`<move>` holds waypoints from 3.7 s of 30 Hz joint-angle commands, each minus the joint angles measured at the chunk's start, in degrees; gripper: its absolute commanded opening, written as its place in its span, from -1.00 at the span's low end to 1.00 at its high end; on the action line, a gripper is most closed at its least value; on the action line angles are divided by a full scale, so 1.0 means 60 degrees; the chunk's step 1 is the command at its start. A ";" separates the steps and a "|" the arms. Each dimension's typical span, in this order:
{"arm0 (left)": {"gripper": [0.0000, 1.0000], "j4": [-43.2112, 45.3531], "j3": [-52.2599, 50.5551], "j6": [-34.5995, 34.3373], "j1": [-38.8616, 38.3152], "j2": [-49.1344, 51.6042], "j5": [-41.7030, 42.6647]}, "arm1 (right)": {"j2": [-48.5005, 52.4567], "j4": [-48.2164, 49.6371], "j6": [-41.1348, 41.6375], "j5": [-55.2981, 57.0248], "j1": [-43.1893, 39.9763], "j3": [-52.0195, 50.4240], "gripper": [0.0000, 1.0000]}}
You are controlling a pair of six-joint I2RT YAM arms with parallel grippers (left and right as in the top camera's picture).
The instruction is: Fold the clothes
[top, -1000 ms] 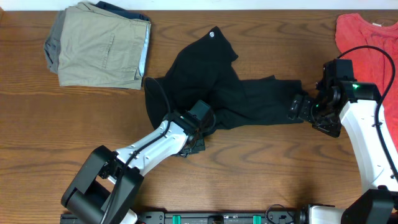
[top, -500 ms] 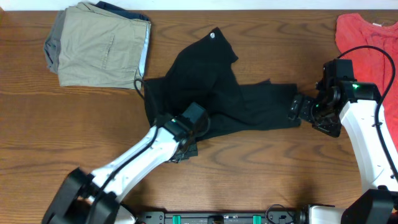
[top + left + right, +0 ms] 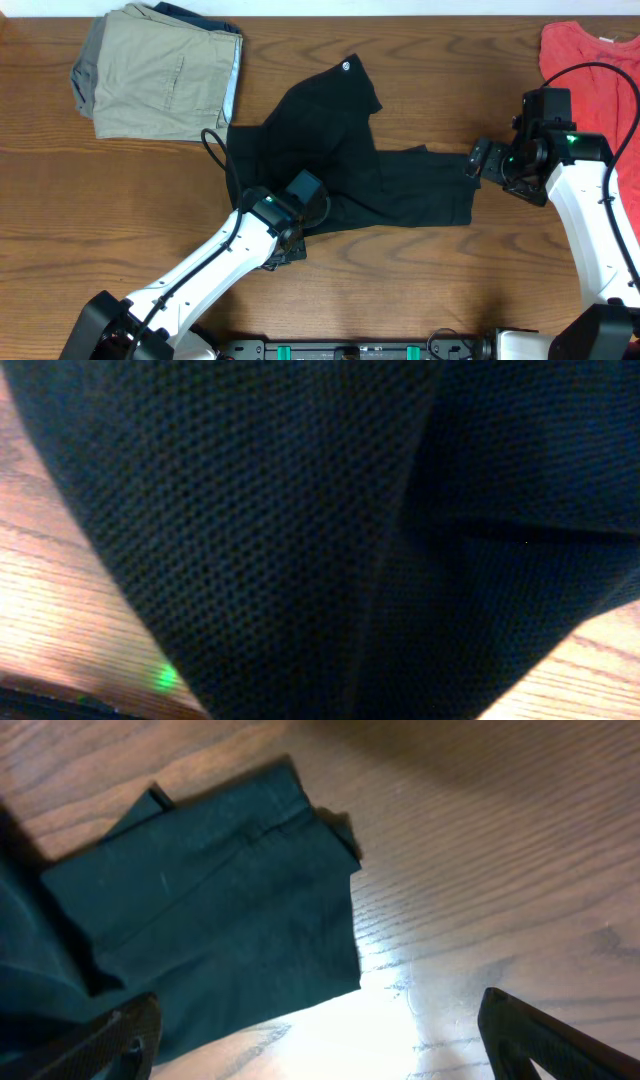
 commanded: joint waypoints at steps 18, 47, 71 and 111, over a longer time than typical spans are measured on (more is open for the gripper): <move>-0.87 0.0200 0.0025 -0.0018 -0.0004 -0.0047 -0.0266 | 0.2047 0.0860 0.0036 -0.0342 -0.0080 0.0004 0.72; -0.87 0.0528 -0.0036 -0.0015 -0.0004 -0.0047 -0.0273 | 0.3898 0.2422 -0.0178 -0.0805 -0.0080 0.0004 -0.62; -0.87 0.0499 -0.0040 -0.0015 -0.0004 -0.0047 -0.0270 | 0.3883 0.2266 -0.0401 0.0117 -0.0616 0.4521 -0.97; -0.86 0.0688 -0.0047 -0.0018 -0.0004 -0.0047 -0.0259 | 0.4011 -0.2648 -0.1078 -0.0324 0.0623 0.2677 0.98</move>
